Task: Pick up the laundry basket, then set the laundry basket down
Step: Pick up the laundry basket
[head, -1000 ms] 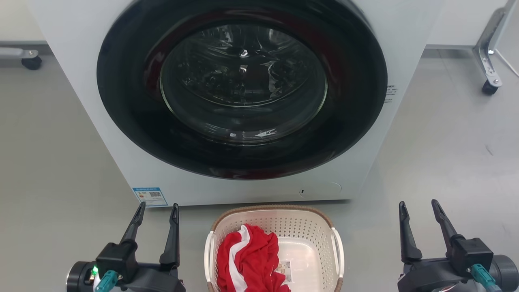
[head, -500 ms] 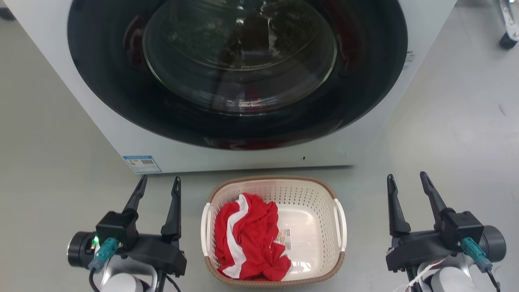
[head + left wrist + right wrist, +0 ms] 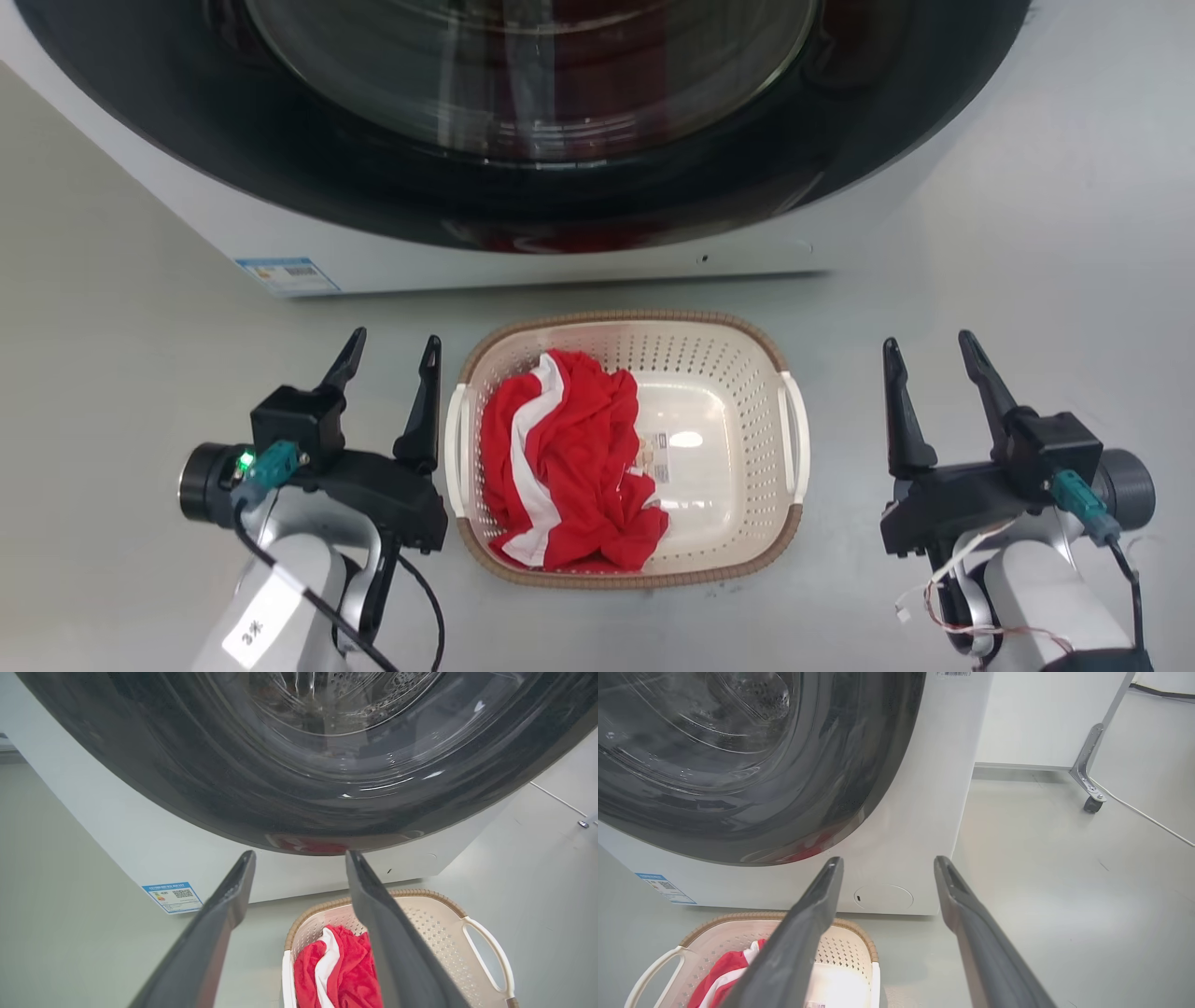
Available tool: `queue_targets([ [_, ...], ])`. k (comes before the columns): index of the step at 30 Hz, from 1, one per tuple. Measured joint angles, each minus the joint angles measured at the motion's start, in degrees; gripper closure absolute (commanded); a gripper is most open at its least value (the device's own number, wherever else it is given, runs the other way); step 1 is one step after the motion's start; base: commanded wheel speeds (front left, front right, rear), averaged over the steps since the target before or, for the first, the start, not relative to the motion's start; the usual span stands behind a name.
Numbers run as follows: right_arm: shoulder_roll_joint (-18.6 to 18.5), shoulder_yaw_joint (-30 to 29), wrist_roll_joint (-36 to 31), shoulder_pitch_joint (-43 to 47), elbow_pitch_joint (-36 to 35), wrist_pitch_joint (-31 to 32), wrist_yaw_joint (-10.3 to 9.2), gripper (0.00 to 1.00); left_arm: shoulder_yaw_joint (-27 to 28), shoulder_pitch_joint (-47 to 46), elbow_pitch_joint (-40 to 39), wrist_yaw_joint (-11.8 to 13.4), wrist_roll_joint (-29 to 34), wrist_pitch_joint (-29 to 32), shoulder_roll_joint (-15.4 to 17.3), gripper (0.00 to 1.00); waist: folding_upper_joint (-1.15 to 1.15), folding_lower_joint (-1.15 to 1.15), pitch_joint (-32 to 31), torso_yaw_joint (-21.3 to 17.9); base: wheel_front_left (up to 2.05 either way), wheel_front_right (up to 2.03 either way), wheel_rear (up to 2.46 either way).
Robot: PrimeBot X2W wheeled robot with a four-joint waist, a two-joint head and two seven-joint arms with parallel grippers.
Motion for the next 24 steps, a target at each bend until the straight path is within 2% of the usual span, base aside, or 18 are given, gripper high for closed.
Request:
queue_targets([
  [6, 0.07, 0.7, -0.56, -4.99, 3.19, 0.56, 0.58, 0.0, 0.16, -4.56, 4.7, -1.05, -0.6, 1.52, -0.4, 0.0, 0.0, -0.01, 4.8, 0.04, 0.0, 0.0, 0.0],
  [24, 1.46, 3.56, -1.92, -20.01, 13.62, 2.0, 2.52, 0.0, -0.23, -19.63, 17.7, -6.34, -2.5, 5.47, -0.85, 0.0, 0.01, 0.0, 20.02, -0.71, 0.0, 0.0, 0.0],
])
